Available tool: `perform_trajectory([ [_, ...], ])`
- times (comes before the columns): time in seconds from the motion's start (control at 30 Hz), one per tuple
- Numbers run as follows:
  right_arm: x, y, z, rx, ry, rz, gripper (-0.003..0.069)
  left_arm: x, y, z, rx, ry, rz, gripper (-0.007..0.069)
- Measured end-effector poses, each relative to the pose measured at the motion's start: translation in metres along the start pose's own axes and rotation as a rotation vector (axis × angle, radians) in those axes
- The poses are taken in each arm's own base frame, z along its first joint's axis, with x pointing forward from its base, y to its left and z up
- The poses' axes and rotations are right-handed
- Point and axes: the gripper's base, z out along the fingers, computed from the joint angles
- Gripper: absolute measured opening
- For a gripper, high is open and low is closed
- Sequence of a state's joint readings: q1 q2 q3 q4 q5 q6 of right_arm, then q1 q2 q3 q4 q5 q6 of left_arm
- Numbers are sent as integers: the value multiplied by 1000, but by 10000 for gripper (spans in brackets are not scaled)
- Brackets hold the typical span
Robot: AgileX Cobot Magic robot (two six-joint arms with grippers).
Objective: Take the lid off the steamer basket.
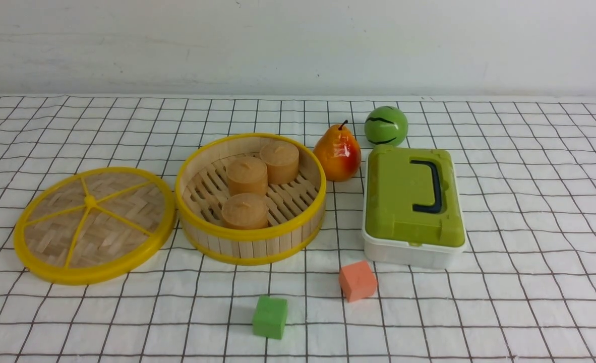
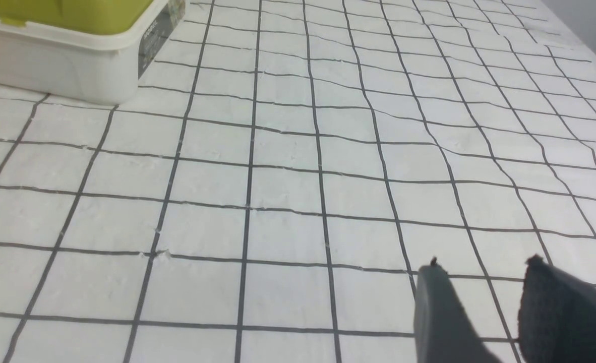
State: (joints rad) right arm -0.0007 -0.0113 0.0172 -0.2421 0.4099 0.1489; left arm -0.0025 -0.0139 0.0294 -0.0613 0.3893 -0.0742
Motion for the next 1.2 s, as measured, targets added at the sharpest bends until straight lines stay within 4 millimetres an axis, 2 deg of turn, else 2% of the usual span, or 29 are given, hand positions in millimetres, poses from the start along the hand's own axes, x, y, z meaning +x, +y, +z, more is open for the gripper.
perform_trajectory([
  [1.2, 0, 0, 0, 0, 0, 0, 240, 0, 0, 0, 1, 0, -2, 74],
])
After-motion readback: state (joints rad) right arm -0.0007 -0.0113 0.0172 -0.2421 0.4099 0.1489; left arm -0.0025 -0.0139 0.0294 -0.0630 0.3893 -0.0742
